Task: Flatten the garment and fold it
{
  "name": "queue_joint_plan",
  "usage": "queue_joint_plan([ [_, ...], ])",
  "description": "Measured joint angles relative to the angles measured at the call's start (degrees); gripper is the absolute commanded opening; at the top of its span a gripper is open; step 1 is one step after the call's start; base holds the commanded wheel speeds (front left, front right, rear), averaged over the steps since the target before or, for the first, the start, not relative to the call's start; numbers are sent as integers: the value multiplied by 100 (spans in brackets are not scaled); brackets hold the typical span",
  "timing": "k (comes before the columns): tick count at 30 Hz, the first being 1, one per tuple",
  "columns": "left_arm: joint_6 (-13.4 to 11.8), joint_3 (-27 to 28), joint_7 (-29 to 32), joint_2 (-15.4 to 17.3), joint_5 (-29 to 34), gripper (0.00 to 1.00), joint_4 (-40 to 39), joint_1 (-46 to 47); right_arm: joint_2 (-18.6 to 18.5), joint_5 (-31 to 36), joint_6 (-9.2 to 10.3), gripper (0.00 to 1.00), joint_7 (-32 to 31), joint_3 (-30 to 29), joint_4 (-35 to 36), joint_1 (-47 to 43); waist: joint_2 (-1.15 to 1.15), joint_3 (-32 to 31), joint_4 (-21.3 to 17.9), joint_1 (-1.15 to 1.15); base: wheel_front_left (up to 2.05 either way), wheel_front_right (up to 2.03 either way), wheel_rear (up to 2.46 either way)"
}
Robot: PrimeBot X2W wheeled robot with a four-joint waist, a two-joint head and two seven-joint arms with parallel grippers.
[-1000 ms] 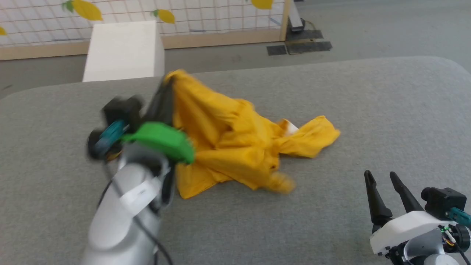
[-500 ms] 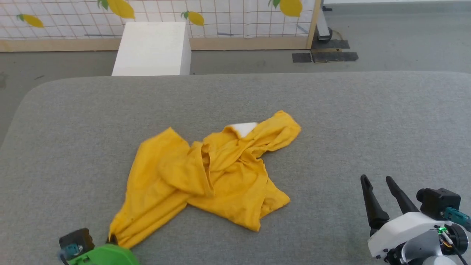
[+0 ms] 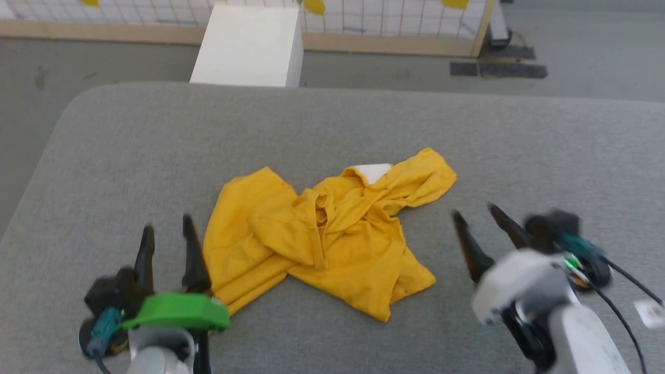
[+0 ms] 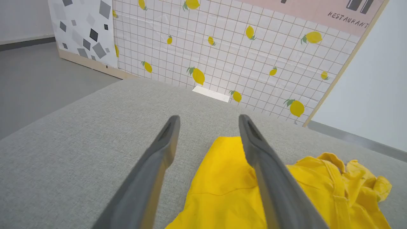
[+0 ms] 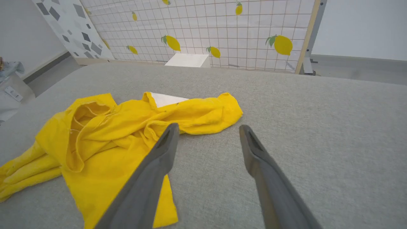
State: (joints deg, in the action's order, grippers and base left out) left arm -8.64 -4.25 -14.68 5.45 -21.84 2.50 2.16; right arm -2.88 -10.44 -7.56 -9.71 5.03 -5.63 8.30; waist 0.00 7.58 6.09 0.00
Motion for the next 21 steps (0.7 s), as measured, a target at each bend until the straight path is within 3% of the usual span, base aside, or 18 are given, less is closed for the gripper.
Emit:
queue_joint_plan([
  [7, 339, 25, -4, -212, 542, 100, -258, 503, 11, 408, 0, 100, -510, 182, -881, 1240, 0, 433, 282, 0, 0, 0, 0],
  [15, 333, -175, -5, -233, 394, 100, -301, 717, 0, 809, 0, 100, -1788, -125, -2142, 2108, 0, 924, 607, 0, 0, 0, 0],
  [16, 313, -188, -4, -233, 357, 100, -301, 728, 1, 817, 0, 95, -1909, -124, -2205, 2180, 0, 973, 650, 0, 0, 0, 0],
  [17, 302, -196, -5, -234, 310, 100, -298, 732, -2, 831, 0, 45, -2013, -138, -2236, 2274, 0, 1013, 693, 0, 0, 0, 0],
  [19, 280, -189, -4, -234, 278, 100, -276, 732, -2, 820, 0, 0, -2149, -167, -2260, 2378, 0, 1063, 760, 0, 0, 0, 0],
  [21, 254, -170, -5, -234, 261, 100, -236, 724, 5, 725, -1, 0, -2095, -238, -2230, 2376, 0, 1059, 797, 0, 0, 0, 0],
])
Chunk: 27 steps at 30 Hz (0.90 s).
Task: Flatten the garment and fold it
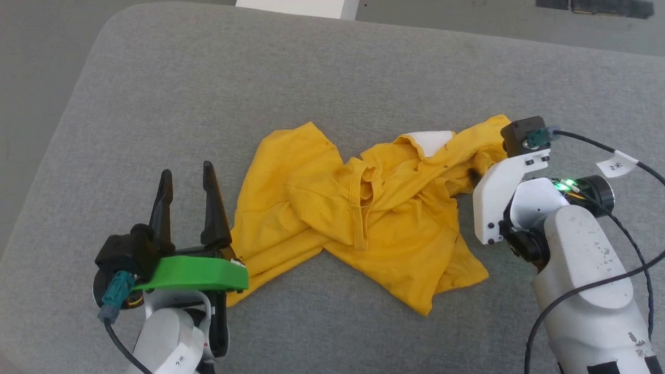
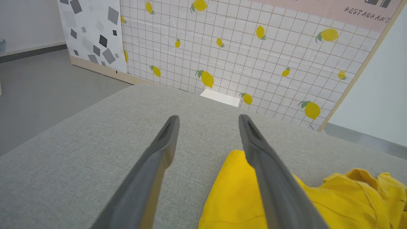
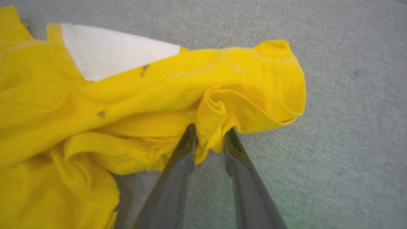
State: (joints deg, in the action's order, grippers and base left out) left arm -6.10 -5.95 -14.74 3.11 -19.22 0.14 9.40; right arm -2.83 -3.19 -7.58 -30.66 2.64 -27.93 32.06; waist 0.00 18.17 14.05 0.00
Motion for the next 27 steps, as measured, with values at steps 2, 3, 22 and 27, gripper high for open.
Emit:
queue_joint_plan([
  [2, 0, 18, 0, -1, 0, 100, 58, -12, 3, -52, 0, 0, 261, -148, 80, -74, 0, -43, 8, 0, 0, 0, 0],
  [3, -1, 32, 0, -2, 1, 100, 102, -35, 18, -93, 0, 0, 502, -249, 179, -168, 0, -80, 8, 0, 0, 0, 0],
  [22, 152, 382, 0, -9, 229, 100, 333, -703, 1, -1043, 0, 0, 894, -2651, 2250, -3522, 0, -1100, -925, 0, 0, 0, 0],
  [27, 259, 344, 0, -9, 233, 100, 474, -694, 5, -1205, 0, 100, 644, -2597, 2107, -3810, 0, -1238, -1291, 0, 0, 0, 0],
])
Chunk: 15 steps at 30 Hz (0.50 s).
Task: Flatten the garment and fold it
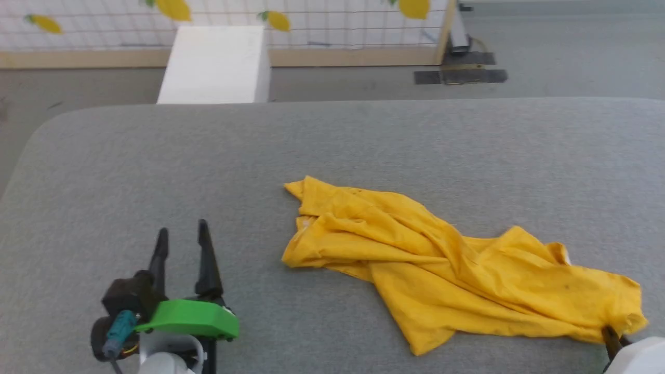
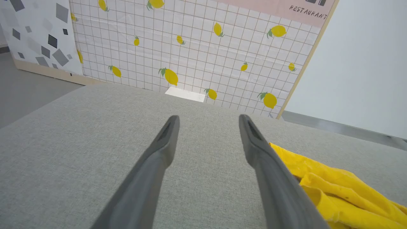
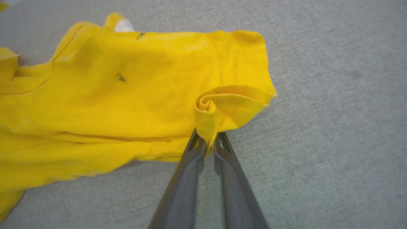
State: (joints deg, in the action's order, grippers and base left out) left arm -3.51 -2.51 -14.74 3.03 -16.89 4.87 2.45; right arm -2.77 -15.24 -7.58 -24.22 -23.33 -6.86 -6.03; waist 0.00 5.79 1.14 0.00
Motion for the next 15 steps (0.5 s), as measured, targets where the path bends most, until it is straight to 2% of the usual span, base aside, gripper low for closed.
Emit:
queue_joint_plan([
  [5, 193, -469, 16, 1, -7, 100, 458, 171, -7, -63, 0, 100, 690, 222, 305, 27, 0, -52, -266, 0, 0, 0, 0],
  [8, 386, -899, 372, -2, -5, 100, 802, 475, -5, 0, 0, 100, 1031, 424, 477, 54, 0, -62, -350, 0, 0, 0, 0],
  [11, 522, -1228, 977, -7, 27, 100, 1161, 855, -8, -3, 0, 100, 1150, 610, 582, 67, 0, -45, -371, 0, 0, 0, 0],
  [15, 531, -1478, 2154, -9, 70, 100, 1737, 1259, -7, -45, 0, 100, 1162, 865, 715, 68, 0, -9, -386, 0, 0, 0, 0],
])
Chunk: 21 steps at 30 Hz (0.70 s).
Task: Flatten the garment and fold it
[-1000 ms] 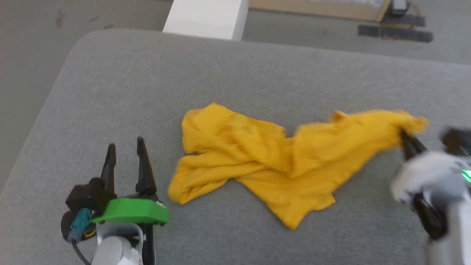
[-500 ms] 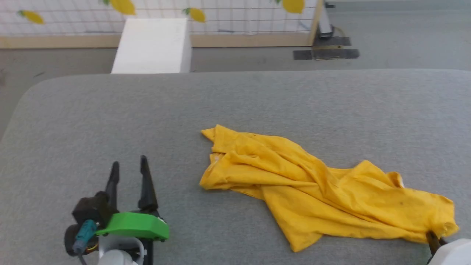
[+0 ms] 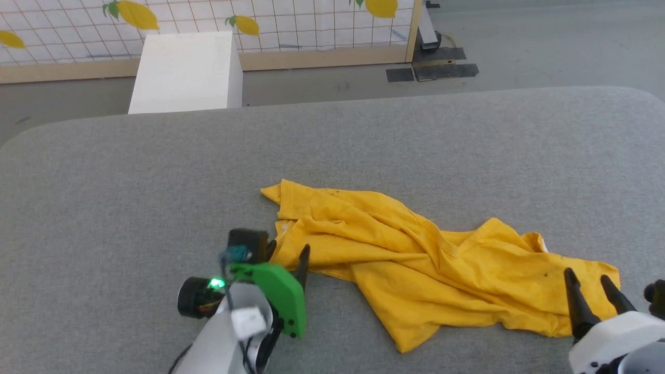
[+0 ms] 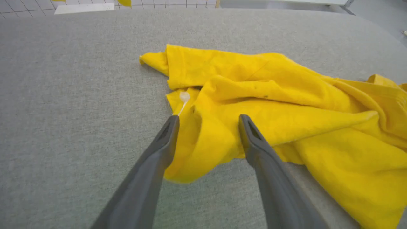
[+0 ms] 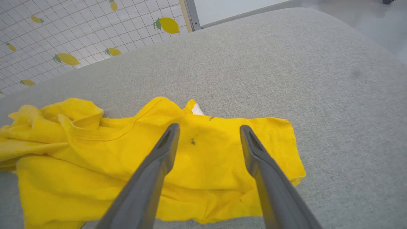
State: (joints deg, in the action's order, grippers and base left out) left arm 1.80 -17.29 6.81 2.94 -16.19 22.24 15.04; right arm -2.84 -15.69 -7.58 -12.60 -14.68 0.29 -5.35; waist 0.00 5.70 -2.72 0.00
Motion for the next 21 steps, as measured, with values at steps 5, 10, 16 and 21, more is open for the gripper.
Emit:
queue_joint_plan([
  [5, -129, -105, 1319, 10, 3, 100, 583, 538, 1, -24, 0, 100, -36, 244, 154, 0, 0, 88, -14, 0, 0, 0, 0],
  [10, 174, -247, 2699, 49, -391, 0, 838, 855, 1, -105, 0, 100, -90, 506, 208, 2, 0, 139, -38, 0, 0, 0, 0],
  [16, 404, -358, 3108, 320, -984, 0, -695, -664, 0, -162, 0, 100, -102, 388, 215, -47, 0, -35, 161, 0, 0, 0, 0],
  [21, 170, -256, 3810, 758, -1243, 0, -2006, -1991, 1, -166, 0, 100, -147, 353, 221, -61, 0, -118, 374, 0, 0, 0, 0],
])
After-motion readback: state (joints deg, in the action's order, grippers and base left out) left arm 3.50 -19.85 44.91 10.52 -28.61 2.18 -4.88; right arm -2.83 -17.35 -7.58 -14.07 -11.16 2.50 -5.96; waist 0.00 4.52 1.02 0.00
